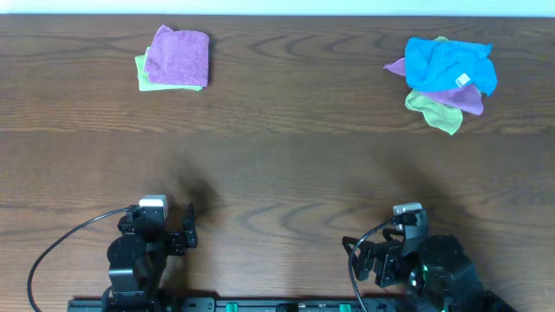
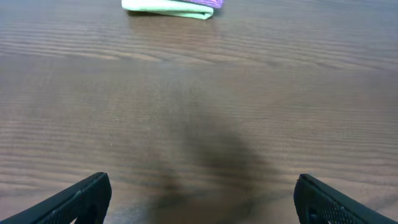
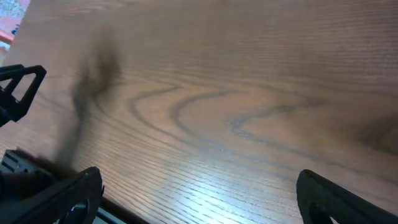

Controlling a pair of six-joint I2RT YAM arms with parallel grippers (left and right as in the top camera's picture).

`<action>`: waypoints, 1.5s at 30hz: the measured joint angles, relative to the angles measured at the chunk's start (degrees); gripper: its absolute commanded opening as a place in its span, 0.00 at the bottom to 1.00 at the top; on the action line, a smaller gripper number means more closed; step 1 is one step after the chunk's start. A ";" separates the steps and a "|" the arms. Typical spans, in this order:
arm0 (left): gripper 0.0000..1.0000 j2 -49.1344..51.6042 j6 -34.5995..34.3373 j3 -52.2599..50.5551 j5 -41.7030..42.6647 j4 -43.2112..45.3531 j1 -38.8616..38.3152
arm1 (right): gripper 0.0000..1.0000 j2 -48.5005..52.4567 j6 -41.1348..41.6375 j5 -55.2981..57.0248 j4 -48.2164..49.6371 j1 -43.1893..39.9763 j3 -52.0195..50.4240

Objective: Fold the cloth

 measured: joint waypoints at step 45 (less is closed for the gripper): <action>0.95 -0.04 1.09 0.00 0.00 0.04 -0.66 | 0.99 -2.47 -17.22 7.37 19.12 -15.32 -10.91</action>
